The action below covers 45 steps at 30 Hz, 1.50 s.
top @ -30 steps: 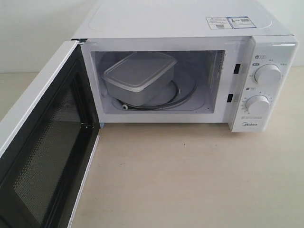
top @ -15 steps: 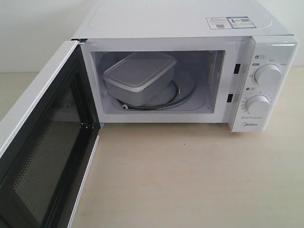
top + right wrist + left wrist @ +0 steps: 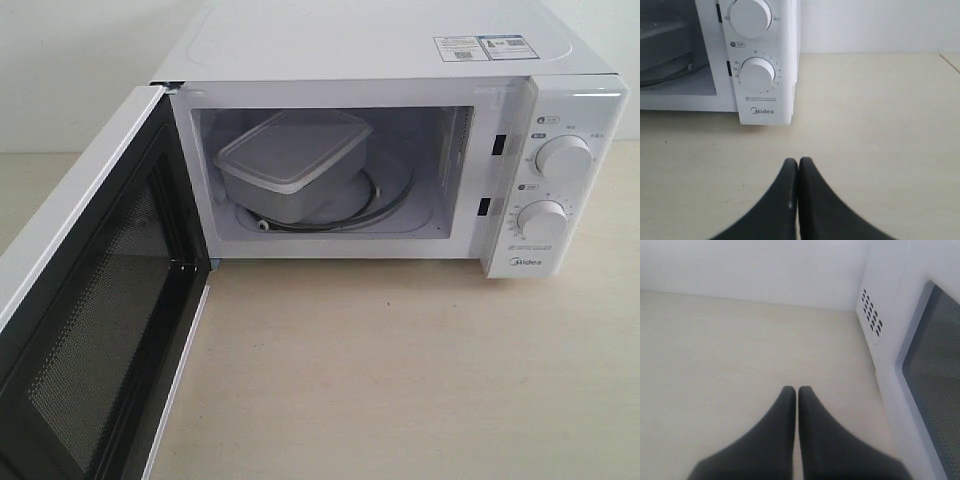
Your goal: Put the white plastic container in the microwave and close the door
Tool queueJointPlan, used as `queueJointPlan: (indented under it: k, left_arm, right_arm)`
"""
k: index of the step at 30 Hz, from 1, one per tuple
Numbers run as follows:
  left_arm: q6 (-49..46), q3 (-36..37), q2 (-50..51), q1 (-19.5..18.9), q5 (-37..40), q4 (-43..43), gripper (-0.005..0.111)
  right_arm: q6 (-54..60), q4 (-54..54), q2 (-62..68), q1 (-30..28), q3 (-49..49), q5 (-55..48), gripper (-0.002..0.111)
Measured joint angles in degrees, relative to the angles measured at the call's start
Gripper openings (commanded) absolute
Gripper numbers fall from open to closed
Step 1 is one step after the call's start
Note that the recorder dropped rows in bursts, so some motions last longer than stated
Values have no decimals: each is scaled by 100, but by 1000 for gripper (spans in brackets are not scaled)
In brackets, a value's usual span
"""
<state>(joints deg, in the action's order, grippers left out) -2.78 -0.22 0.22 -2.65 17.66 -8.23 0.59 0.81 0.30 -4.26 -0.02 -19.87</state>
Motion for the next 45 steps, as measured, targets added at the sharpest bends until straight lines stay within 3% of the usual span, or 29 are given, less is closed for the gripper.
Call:
queueJointPlan:
  k: [29, 32, 36, 39, 45]
  left_arm:
    - [0, 0, 0, 0, -26, 0, 4]
    - [0, 0, 0, 0, -588, 14, 4]
    - [130, 4, -7, 0, -2516, 14, 4]
    - [334, -528, -18, 0, -2788, 14, 4]
    - [185, -2817, 815, 0, -940, 342, 4]
  right_arm:
    - [-59, 10, 0, -22, 0, -11, 0]
    - [-59, 10, 0, -22, 0, -11, 0]
    - [-59, 10, 0, -22, 0, -11, 0]
    - [-59, 10, 0, -22, 0, -22, 0]
    - [-59, 21, 0, -22, 0, -22, 0]
